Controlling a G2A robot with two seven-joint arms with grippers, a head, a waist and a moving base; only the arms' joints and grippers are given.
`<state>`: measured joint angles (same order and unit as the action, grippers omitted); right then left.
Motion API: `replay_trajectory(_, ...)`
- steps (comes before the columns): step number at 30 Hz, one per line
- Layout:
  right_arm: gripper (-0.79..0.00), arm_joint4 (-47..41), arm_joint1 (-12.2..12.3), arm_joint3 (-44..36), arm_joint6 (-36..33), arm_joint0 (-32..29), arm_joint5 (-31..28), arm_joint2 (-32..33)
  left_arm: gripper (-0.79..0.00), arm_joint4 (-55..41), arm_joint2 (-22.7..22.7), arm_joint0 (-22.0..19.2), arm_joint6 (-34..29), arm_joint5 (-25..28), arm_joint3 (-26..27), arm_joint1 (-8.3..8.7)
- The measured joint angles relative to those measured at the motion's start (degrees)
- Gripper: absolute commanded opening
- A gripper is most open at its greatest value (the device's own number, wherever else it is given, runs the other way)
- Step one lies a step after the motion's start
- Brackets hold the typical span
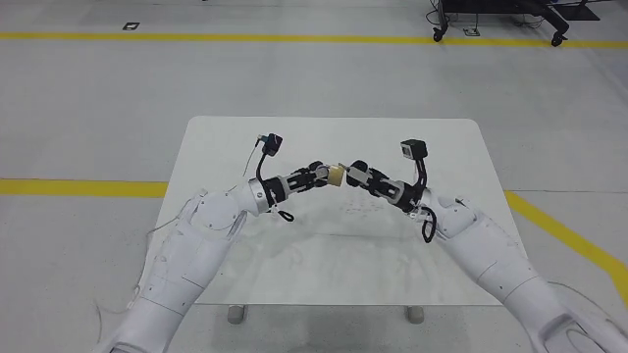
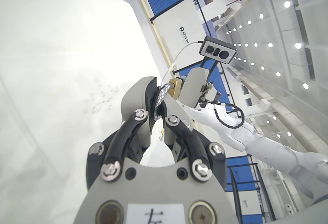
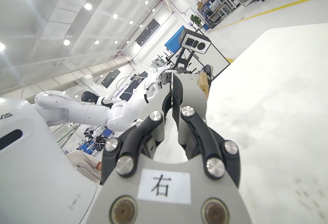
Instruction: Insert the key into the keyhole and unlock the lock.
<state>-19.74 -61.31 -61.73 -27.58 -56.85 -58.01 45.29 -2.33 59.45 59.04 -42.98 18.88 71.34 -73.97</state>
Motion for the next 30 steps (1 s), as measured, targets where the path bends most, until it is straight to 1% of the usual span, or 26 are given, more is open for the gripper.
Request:
replay_trajectory(4, -0.785, 1.76, -1.16, 1.41, 2.67, 0.4, 0.01, 0.32, -0.785, -0.67, -1.76, -1.91, -1.09, 1.38, -3.22, -0.53)
replay_trajectory(7, -0.785, 2.46, -1.71, 2.1, 3.79, 0.44, 0.01, 0.88, -0.785, -0.53, -2.19, -2.56, -1.31, 1.87, -4.29, -0.65)
replay_trajectory(13, -0.785, 4.48, -2.74, 3.83, 5.73, 0.41, 0.01, 2.28, -0.785, 0.7, -2.52, -3.07, -1.55, 2.36, -4.26, -0.62)
replay_trajectory(18, -0.785, 8.4, -3.77, 6.22, 8.87, 0.5, 0.01, 3.02, -0.785, -0.14, -2.64, -3.28, -2.21, 3.2, -4.01, -0.66)
replay_trajectory(22, -0.785, 9.23, -4.26, 5.55, 6.34, 0.48, 0.01, 2.67, -0.785, -0.63, -2.73, -3.58, -1.84, 2.83, -4.46, -0.75)
replay_trajectory(26, -0.785, 9.8, -4.23, 4.3, 3.95, -0.28, 0.01, 3.83, -0.785, -1.85, -2.6, -4.26, -1.05, 0.47, -5.34, -0.92)
replay_trajectory(30, -0.785, 8.73, -4.16, 3.94, 1.87, -0.95, 0.01, 5.09, -0.785, -1.83, -2.27, -5.06, -0.71, -0.64, -5.48, -0.92)
